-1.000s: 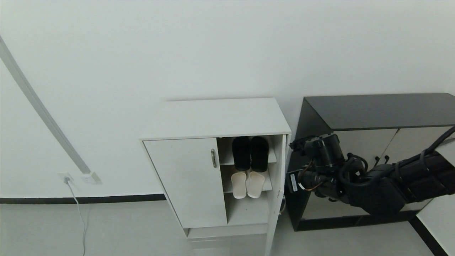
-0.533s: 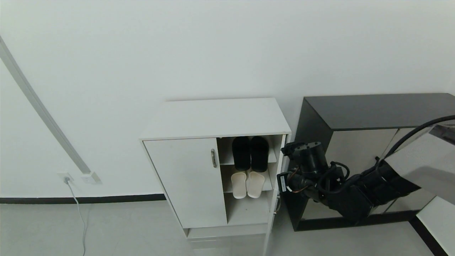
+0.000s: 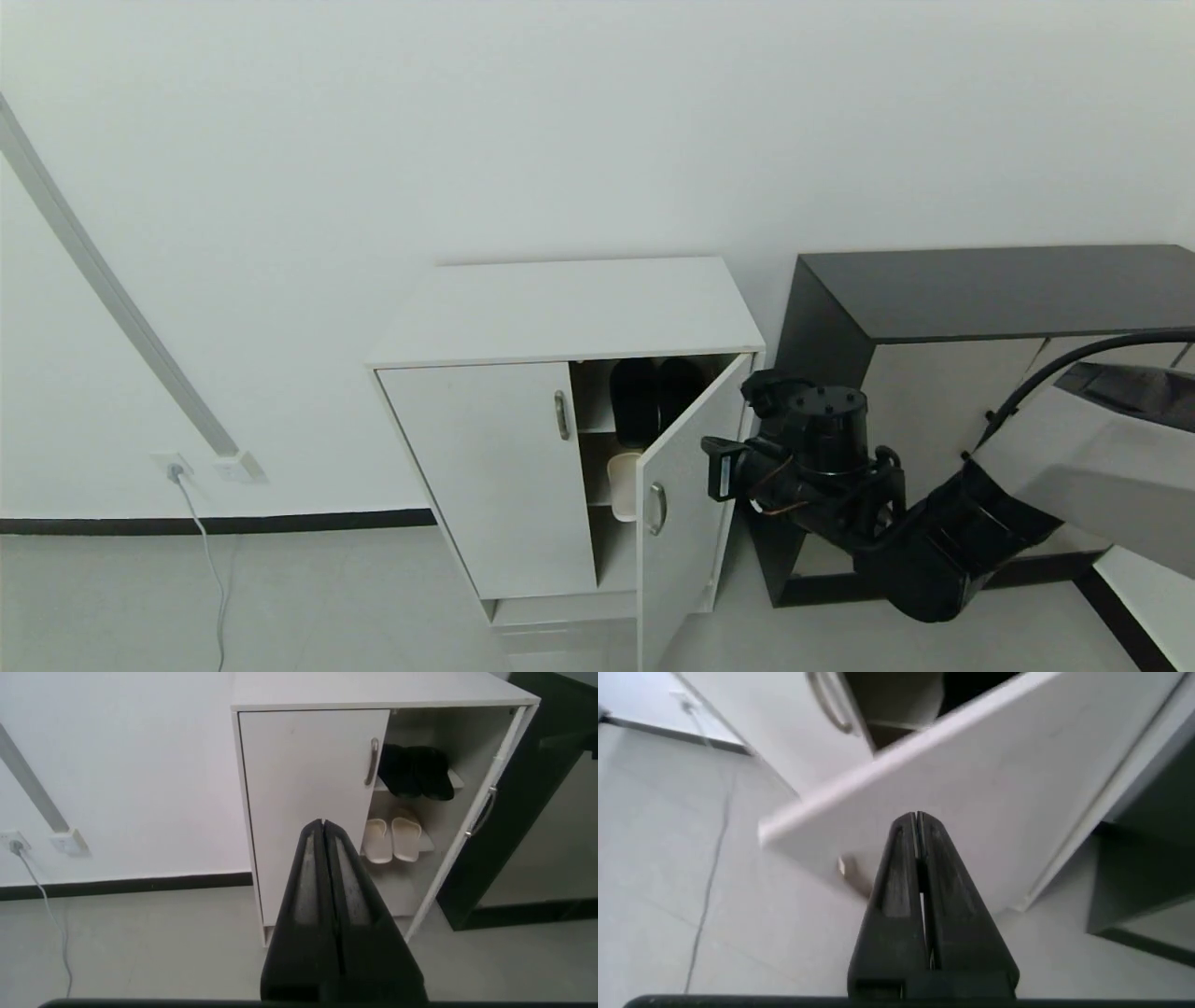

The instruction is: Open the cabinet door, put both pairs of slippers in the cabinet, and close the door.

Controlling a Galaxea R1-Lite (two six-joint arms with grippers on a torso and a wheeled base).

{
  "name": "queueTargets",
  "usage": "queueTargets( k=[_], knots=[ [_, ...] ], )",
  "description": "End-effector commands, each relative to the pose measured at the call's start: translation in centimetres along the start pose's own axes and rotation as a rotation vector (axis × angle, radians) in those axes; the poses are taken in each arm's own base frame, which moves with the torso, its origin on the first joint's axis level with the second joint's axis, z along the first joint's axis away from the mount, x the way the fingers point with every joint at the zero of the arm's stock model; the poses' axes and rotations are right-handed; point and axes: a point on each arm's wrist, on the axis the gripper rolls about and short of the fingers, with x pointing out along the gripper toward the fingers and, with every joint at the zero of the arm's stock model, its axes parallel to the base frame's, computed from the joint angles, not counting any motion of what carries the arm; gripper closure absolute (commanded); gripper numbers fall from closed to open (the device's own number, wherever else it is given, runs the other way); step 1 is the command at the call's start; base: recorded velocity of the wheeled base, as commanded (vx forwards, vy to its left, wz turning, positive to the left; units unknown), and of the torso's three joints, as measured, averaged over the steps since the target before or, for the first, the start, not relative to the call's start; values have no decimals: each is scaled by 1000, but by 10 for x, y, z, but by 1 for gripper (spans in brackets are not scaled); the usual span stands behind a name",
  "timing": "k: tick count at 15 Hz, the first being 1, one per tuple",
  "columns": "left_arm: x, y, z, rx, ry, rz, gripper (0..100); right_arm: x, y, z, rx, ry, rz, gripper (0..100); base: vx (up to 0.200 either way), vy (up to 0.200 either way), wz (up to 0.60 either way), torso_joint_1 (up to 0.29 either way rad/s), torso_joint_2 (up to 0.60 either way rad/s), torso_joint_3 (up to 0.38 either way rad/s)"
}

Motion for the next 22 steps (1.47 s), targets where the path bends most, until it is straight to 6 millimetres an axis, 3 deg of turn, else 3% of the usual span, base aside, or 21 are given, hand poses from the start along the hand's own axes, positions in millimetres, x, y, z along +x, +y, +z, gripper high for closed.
queueTargets(
  k=[1, 6, 10, 22],
  knots=[
    [0, 0, 0, 2, 2, 0, 100, -16, -4, -14, 1, 17, 52, 100, 0, 0, 0, 0, 0, 0],
    [0, 0, 0, -1, 1, 2, 100, -42, -8, -38, -9, 38, 102, 100, 160, 0, 0, -5, -2, 4],
    [0, 0, 0, -1, 1, 2, 100, -41, -9, -41, -10, 45, 101, 100, 200, 0, 0, 10, 5, 2],
    [0, 0, 0, -3, 1, 2, 100, 16, -3, -25, -9, 30, 101, 100, 0, 0, 0, 0, 0, 0]
  ],
)
